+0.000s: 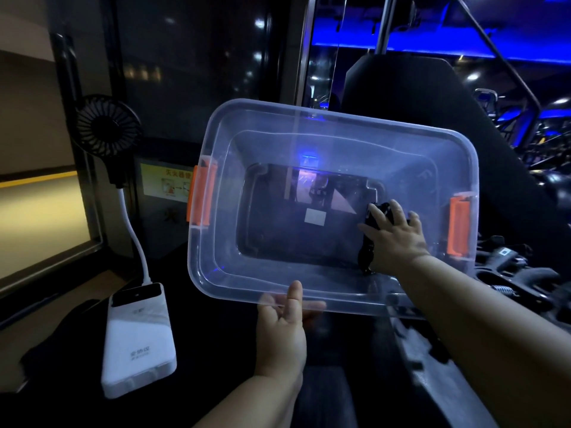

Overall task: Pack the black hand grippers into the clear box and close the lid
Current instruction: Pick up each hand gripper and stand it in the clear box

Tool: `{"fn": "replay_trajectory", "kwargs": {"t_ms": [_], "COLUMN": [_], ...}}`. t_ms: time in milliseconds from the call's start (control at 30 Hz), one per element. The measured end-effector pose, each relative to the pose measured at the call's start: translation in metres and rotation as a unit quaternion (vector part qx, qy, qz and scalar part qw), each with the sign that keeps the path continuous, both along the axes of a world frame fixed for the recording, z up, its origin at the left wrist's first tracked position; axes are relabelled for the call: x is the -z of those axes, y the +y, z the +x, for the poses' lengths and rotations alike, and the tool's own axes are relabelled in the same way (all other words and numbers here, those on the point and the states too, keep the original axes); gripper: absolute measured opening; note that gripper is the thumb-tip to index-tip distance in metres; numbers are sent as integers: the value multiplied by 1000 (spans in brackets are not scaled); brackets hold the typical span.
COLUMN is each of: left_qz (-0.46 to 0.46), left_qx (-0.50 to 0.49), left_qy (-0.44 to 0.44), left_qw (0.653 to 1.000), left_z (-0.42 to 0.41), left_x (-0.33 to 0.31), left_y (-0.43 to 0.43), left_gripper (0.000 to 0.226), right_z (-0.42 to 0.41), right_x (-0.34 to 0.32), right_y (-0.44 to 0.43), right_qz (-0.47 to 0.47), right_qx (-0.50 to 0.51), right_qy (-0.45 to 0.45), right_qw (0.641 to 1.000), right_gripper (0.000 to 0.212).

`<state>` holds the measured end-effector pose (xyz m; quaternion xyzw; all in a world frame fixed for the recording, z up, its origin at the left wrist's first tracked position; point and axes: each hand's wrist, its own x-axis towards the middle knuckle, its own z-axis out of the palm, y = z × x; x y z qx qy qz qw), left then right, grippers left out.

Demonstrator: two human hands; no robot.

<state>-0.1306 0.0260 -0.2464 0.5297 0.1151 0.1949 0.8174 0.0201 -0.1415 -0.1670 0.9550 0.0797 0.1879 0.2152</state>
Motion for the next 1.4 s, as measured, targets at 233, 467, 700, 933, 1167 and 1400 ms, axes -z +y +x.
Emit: {"fn": "replay_trajectory", "kwargs": {"t_ms": [233, 467, 700, 933, 1167, 1400], "left_qz": [0, -5, -5, -4, -2, -19], "left_qx": [2, 2, 8, 16, 18, 14], "left_qy": [1, -3, -5, 4, -5, -13], "left_qw": [1000, 1000, 1000, 1000, 1000, 1000], "left_z": [0, -1, -1, -2, -1, 2], "left_x": [0, -1, -3, -4, -3, -1], "left_y": [0, 0, 1, 2, 3, 2], "left_gripper": [30, 27, 26, 23, 20, 20], "right_z": [6, 12, 13, -3, -57, -127], "right_x": [0, -1, -4, -18, -28, -4], "right_y": [-3, 3, 6, 4, -13, -65], "right_qz": [-27, -48, -59, 7, 159, 354], "right_qx": [10, 8, 28, 8, -93, -186], "right_qy": [24, -3, 28, 25, -83, -227], "right_qw": [999, 999, 997, 1000, 979, 888], "right_gripper": [80, 69, 79, 79, 61, 17]}}
